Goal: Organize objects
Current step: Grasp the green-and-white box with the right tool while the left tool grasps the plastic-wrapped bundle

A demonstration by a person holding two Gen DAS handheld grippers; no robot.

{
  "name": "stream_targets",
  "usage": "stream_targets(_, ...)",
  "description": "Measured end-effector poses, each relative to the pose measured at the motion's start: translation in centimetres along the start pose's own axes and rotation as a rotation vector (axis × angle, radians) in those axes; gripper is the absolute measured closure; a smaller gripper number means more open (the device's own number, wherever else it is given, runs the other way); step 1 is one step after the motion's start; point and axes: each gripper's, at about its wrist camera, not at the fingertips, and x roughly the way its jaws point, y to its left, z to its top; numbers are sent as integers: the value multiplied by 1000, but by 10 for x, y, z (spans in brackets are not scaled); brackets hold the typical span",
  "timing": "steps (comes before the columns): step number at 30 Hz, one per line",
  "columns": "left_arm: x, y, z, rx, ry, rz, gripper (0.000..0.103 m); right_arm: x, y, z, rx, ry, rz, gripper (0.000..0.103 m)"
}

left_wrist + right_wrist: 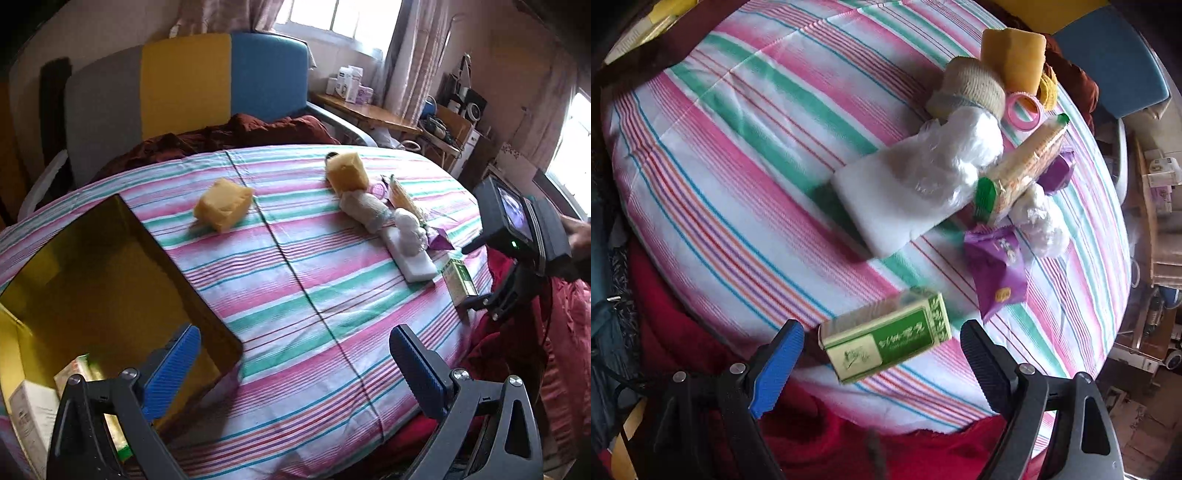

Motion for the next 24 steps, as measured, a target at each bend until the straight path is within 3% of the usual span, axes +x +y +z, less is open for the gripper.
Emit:
stream_targets(3,8,-8,2,21,19,-13,0,5,-6,2,8,2,15,15)
stream_targets(6,18,-16,4,42,45,-25,0,6,-9,0,27,-18,45,24)
stream_targets(8,24,-19,6,48,59,-34,0,3,-11,-2,49,-45,63,25)
stream_targets(15,60,-42,22,80,117,-80,0,-13,-41,-24,282,-195,104,25)
stream_targets(19,77,-56,44,49,131,-142,2,-22,-46,-31,346,-262,100,25)
stream_targets(22,85,-73,64,62,95,-192,10,-27,-46,-33,362,-287,102,25)
stream_targets(24,94,-83,75,68,101,-216,23,-29,-45,-34,361,-298,105,25)
